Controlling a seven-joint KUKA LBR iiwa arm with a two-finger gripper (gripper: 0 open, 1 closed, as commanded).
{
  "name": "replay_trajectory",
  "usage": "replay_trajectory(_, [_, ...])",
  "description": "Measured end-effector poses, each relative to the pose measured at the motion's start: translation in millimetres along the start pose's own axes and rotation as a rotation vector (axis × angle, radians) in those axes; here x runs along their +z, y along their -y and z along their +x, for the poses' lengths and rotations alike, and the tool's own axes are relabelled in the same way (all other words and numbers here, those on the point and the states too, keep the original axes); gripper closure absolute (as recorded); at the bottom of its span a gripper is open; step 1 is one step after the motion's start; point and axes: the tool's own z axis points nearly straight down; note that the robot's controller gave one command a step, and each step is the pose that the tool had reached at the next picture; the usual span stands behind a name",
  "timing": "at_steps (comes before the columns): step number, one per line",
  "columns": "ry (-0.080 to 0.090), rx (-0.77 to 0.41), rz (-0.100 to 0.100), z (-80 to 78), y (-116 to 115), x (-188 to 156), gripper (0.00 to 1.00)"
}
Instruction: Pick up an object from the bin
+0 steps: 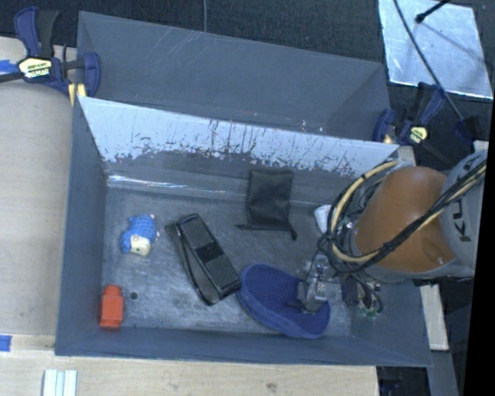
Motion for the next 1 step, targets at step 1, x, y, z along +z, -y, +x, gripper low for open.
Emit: replay_trajectory(1, [-0.009,-0.024,0.000,-2.0,-0.3,-100.1,1.00])
